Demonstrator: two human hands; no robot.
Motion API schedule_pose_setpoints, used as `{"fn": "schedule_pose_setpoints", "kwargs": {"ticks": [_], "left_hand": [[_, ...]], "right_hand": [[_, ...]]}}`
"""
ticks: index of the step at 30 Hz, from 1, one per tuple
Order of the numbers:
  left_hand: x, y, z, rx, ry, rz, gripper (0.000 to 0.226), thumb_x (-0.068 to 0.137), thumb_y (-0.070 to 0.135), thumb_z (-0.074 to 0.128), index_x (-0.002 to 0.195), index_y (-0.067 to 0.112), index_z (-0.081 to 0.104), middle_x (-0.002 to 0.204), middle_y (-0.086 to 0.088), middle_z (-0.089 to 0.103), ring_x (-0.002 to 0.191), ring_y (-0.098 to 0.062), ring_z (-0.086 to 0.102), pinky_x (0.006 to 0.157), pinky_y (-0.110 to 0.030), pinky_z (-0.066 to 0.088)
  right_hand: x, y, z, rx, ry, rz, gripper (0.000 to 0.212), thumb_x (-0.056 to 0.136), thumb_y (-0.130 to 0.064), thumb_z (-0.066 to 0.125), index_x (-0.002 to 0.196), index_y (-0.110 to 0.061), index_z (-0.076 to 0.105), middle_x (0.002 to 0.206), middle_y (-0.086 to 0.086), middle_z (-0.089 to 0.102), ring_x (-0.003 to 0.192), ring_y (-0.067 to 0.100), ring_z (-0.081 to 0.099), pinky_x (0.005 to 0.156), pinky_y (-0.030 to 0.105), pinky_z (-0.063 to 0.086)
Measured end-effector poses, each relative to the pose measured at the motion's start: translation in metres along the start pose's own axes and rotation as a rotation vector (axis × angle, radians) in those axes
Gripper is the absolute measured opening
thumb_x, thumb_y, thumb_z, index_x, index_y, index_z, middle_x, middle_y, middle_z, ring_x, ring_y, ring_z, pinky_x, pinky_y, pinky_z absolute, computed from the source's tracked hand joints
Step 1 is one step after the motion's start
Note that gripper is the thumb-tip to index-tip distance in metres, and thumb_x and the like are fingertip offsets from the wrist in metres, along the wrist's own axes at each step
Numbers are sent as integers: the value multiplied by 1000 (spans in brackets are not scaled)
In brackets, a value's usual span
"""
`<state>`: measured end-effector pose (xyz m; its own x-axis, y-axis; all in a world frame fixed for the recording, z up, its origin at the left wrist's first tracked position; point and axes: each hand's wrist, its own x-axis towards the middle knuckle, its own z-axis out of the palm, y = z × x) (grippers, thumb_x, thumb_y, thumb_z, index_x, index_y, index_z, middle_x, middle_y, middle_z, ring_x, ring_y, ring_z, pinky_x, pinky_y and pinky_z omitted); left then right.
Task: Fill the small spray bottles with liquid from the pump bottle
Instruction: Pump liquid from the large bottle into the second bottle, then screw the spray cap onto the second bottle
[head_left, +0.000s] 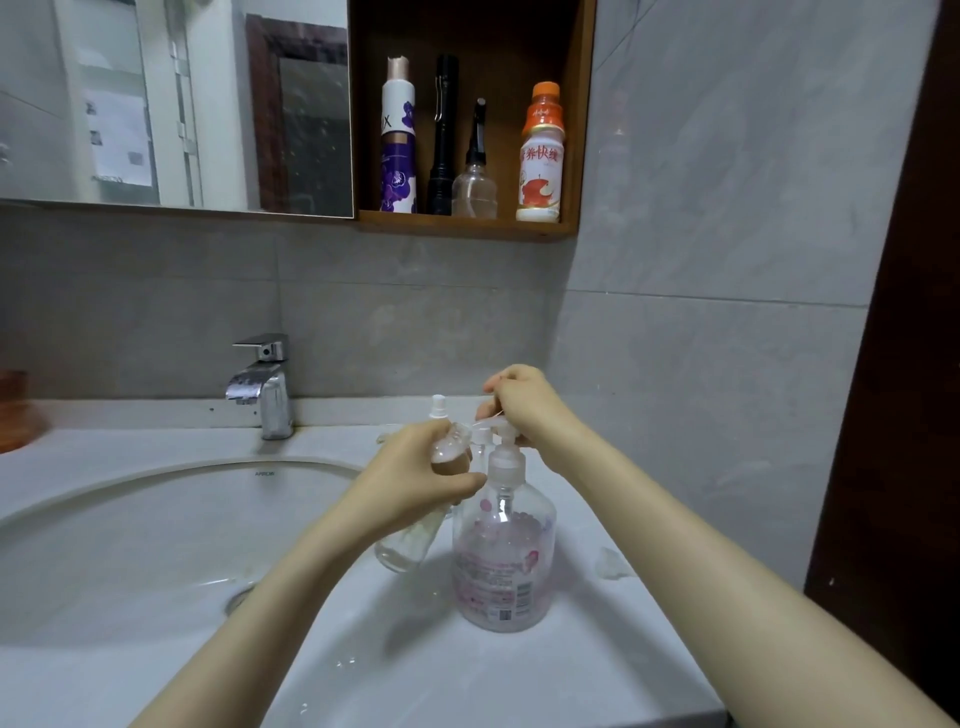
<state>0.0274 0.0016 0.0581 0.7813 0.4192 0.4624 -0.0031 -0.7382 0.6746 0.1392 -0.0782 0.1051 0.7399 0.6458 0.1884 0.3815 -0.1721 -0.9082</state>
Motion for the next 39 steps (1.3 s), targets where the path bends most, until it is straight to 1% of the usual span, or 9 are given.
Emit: {"fn": "schedule_pose_setpoints", "kwargs": {"ticks": [6, 10, 14, 17, 20, 24, 28, 34, 39], "left_hand": [[-14, -7, -1, -303, 96, -64, 31, 71, 16, 80, 86, 9, 53, 75, -5, 61, 61, -9, 59, 57, -21, 48], [-29, -16, -1, -432, 115, -105, 37, 72, 13, 79, 95, 13, 51, 78, -3, 63, 65, -5, 60, 67, -24, 49], [-48, -29, 1, -481, 24, -102, 40, 78, 8, 74, 102, 21, 45, 77, 5, 63, 71, -4, 59, 73, -21, 49], [-60, -35, 4, -512, -19, -84, 42, 72, 16, 66, 105, 25, 41, 83, 1, 59, 75, -10, 56, 79, -27, 46], [-69, -35, 6, -553, -45, -57, 44, 71, 17, 63, 107, 24, 40, 85, -1, 59, 78, -12, 56, 80, -26, 46], [-74, -33, 6, -541, -68, -40, 45, 70, 18, 65, 107, 23, 40, 85, 3, 63, 80, -11, 59, 79, -25, 48], [-78, -34, 6, -575, -90, -56, 47, 71, 19, 67, 109, 25, 41, 85, 7, 65, 84, -10, 61, 83, -26, 49], [-81, -38, 6, -579, -87, -48, 45, 72, 18, 66, 108, 24, 41, 83, 10, 66, 86, -8, 61, 83, -24, 50], [-80, -40, 5, -606, -100, -38, 43, 72, 16, 65, 109, 17, 42, 89, 0, 62, 85, -8, 60, 81, -19, 49]], "right_hand": [[3, -1, -3, 125, 131, -115, 29, 102, -25, 28, 80, -17, 45, 67, 3, 57, 56, 14, 43, 50, 24, 34], [-9, 17, -22, 98, 258, -152, 24, 95, -9, 32, 78, -18, 48, 77, 4, 58, 62, 16, 48, 54, 25, 39], [-28, 50, -43, -382, 193, -74, 33, 89, 2, 35, 106, -11, 59, 115, 13, 59, 98, 24, 54, 75, 25, 41], [-44, 71, -49, -822, -43, 35, 48, 90, -1, 36, 136, -12, 46, 140, 9, 46, 127, 24, 44, 97, 25, 36], [-55, 86, -47, -997, -166, 83, 52, 92, -9, 41, 143, -20, 36, 146, 3, 39, 132, 21, 39, 101, 26, 35], [-55, 110, -42, -1144, -141, 85, 39, 94, -14, 41, 133, -16, 48, 138, 7, 47, 126, 26, 45, 100, 32, 40], [-56, 123, -41, -1111, -32, 51, 28, 89, -6, 41, 110, -8, 59, 117, 14, 57, 104, 31, 57, 86, 35, 49], [-72, 92, -41, -974, 196, -31, 26, 90, -2, 41, 116, -3, 45, 111, 20, 57, 101, 37, 55, 76, 34, 44], [-103, 14, -39, -621, 299, -446, 21, 94, -13, 49, 109, -10, 63, 105, 3, 50, 92, 16, 49, 71, 14, 26]]}}
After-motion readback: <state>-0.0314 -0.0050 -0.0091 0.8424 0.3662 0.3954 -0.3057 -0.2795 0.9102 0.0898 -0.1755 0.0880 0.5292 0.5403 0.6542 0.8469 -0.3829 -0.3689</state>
